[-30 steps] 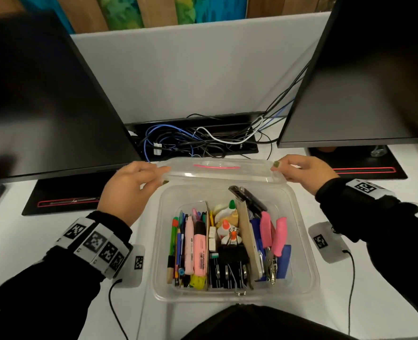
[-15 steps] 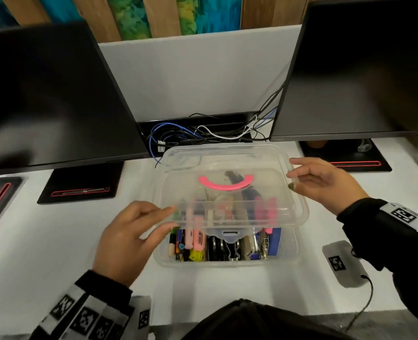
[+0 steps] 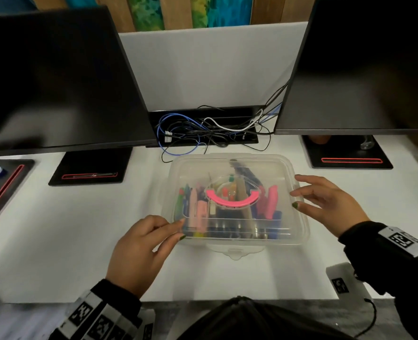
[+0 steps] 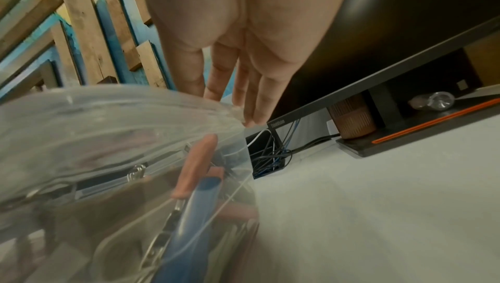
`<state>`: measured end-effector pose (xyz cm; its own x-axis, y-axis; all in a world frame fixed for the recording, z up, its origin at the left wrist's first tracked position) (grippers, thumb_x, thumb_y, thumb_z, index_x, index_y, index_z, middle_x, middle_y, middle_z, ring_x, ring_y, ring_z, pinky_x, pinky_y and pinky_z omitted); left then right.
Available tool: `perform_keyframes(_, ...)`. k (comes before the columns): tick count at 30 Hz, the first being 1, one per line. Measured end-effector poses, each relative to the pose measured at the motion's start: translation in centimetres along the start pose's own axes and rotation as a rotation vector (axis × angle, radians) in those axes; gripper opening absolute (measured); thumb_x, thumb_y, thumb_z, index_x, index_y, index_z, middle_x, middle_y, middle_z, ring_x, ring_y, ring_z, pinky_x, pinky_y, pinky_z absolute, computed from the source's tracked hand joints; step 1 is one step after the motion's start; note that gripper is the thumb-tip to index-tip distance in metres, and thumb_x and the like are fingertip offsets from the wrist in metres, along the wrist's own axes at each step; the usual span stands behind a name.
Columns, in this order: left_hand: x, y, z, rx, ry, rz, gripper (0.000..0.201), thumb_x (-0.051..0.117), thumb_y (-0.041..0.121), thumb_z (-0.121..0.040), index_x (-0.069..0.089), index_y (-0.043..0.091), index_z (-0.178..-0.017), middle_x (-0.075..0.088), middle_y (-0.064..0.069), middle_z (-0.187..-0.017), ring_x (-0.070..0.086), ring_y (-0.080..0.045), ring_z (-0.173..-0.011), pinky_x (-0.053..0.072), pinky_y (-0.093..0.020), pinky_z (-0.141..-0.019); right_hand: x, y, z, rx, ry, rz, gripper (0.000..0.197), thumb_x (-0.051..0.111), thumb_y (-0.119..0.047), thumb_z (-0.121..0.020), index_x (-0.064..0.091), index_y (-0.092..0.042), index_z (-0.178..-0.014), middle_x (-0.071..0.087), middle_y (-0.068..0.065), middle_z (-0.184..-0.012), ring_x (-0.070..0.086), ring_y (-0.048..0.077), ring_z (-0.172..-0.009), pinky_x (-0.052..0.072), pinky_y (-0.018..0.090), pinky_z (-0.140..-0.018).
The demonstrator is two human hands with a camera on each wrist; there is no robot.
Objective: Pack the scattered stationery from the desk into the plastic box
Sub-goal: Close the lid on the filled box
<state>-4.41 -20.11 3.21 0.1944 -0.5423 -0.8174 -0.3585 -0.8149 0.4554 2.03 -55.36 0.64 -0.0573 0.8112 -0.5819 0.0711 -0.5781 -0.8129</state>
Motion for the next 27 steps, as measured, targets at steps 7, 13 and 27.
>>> perform_keyframes(7, 0.6, -1.0, -0.6, -0.002, -0.055, -0.015, 0.038, 0.043, 0.053, -0.089, 0.072, 0.033, -0.104, 0.051, 0.017, -0.072, 0.042, -0.002, -0.069, 0.035, -0.014, -0.062, 0.8, -0.6, -0.4, 0.006, -0.017, 0.073, 0.025, 0.072, -0.01, -0.08, 0.07, -0.033, -0.088, 0.052, -0.021, -0.123, 0.058, 0.004, -0.108, 0.037, -0.002, -0.092)
perform_keyframes(13, 1.2, -1.4, -1.9, -0.026, 0.003, -0.026, 0.034, 0.049, 0.043, -0.085, 0.072, 0.028, -0.106, 0.047, 0.009, -0.084, 0.039, -0.006, -0.079, 0.034, -0.014, -0.071, 0.7, -1.1, -0.2, 0.042, -0.002, 0.084, 0.025, 0.071, -0.012, -0.08, 0.068, -0.035, -0.088, 0.051, -0.015, -0.124, 0.056, 0.006, -0.108, 0.038, 0.005, -0.092)
perform_keyframes(27, 4.5, -3.0, -4.1, -0.389, -0.147, 0.062, 0.049, 0.03, 0.02, -0.101, 0.019, 0.015, -0.149, 0.019, 0.005, -0.155, 0.014, 0.006, -0.133, 0.007, -0.01, -0.108, 1.0, -1.1, 0.3, 0.371, 0.129, 0.13, 0.045, 0.068, -0.029, -0.084, 0.06, -0.017, -0.126, 0.066, 0.0, -0.11, 0.059, 0.016, -0.099, 0.041, 0.023, -0.09)
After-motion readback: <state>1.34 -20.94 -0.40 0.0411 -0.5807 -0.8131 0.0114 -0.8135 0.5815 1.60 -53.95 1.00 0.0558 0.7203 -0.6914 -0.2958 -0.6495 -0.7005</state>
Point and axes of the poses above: each hand's wrist, its own z-axis away from the middle knuckle, its own x-axis out of the palm, y = z × x, the point moved 5 cm from there along -z, towards the middle knuckle
